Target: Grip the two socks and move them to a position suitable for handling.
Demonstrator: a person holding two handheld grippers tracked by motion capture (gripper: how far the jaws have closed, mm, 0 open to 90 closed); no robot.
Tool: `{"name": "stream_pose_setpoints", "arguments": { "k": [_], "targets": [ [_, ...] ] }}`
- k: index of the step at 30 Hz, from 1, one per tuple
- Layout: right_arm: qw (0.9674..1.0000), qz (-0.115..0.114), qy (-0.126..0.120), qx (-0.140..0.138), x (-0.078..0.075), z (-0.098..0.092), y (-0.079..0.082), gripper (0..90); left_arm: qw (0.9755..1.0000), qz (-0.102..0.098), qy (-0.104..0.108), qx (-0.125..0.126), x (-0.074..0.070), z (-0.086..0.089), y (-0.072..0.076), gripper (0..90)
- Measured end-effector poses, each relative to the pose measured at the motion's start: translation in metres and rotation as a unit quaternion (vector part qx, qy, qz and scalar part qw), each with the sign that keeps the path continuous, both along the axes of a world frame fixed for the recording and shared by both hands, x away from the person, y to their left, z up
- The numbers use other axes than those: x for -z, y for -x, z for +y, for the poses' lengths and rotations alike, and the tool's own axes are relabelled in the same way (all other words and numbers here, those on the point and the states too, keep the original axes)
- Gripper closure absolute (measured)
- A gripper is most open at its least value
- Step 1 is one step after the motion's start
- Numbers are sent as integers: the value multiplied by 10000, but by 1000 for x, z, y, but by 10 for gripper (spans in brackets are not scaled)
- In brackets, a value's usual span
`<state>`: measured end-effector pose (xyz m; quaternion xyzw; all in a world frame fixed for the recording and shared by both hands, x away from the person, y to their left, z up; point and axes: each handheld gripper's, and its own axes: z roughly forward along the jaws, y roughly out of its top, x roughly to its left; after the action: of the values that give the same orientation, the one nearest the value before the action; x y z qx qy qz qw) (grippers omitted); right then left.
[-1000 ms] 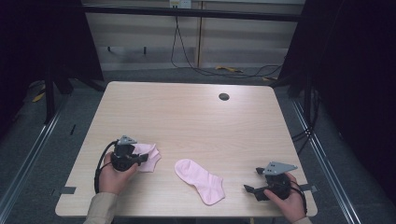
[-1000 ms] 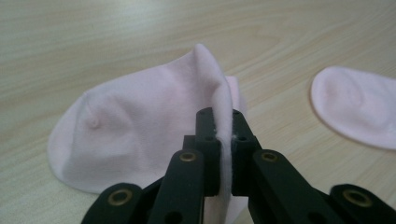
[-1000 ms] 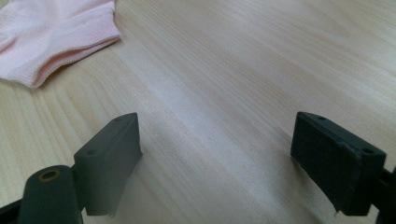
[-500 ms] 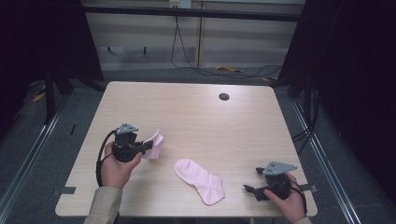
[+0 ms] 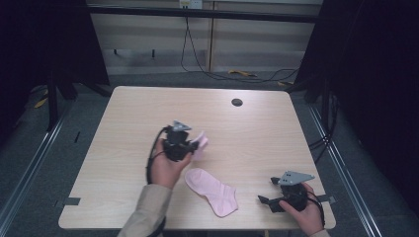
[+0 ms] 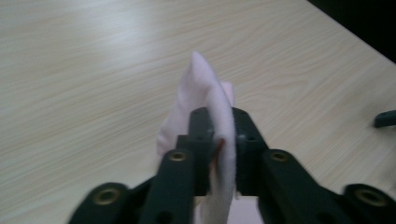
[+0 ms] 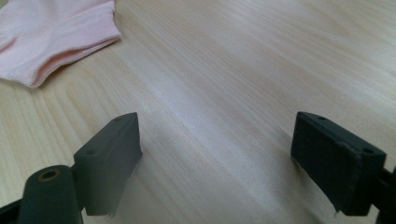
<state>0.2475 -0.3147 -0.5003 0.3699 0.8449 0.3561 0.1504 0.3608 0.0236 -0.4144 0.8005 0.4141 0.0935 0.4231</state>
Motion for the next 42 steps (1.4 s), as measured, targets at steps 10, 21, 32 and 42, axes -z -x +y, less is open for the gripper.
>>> {"name": "stream_pose_setpoints", "arguments": {
  "k": [10, 21, 32, 42],
  "targets": [
    [10000, 7, 2, -20, 0, 0, 0, 153, 9995, -155, -213, 173, 29, -24, -11, 370],
    [9999, -24, 68, 153, -2, 6, -3, 165, 9985, -92, -509, 177, 48, 19, -9, 386],
    [9989, -413, -6, 232, -17, 63, -47, 323, 9971, 66, -602, 471, 64, 26, 2, 496],
    [9986, -244, 368, -300, -8, 81, -66, 667, 9962, -16, -618, 618, 63, 31, 12, 551]
  ]
}}
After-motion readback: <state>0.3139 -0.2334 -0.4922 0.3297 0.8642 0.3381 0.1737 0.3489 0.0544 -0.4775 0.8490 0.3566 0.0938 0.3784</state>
